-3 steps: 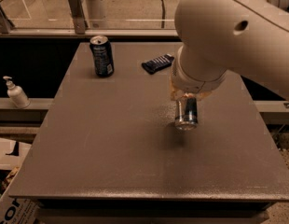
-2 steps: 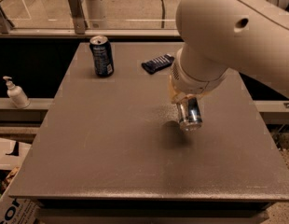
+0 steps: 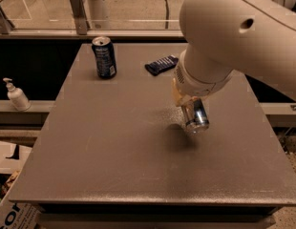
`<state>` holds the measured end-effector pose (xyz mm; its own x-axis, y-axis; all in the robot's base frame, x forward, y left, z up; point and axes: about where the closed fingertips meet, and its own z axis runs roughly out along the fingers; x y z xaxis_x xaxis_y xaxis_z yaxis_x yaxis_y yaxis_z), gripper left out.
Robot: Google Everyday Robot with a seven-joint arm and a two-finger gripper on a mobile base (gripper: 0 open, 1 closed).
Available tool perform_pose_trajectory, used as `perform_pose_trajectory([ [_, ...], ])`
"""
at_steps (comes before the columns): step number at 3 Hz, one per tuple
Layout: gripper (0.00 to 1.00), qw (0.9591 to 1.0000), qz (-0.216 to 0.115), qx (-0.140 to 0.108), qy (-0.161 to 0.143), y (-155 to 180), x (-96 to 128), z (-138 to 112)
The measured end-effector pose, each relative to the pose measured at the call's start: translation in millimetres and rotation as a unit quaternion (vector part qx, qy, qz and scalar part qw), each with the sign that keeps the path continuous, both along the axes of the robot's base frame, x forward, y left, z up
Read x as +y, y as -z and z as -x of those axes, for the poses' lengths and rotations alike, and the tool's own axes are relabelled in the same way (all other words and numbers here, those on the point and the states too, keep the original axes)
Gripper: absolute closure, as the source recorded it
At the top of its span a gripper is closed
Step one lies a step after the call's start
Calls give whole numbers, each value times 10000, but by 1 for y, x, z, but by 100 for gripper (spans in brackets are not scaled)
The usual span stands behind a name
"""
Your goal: Place redbull can upright
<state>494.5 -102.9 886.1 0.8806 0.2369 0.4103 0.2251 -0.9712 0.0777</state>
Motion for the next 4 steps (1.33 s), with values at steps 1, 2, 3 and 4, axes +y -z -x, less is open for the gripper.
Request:
perform_pose_trajectory([
  [1, 100, 9992, -133, -150, -355, -1, 5, 3],
  [2, 100, 9931, -496, -547, -907, 1, 14, 20],
  [3, 100, 9838, -1066, -995, -1042, 2, 5, 18],
  [4, 100, 9776, -1258, -1118, -1261, -7, 18, 19],
])
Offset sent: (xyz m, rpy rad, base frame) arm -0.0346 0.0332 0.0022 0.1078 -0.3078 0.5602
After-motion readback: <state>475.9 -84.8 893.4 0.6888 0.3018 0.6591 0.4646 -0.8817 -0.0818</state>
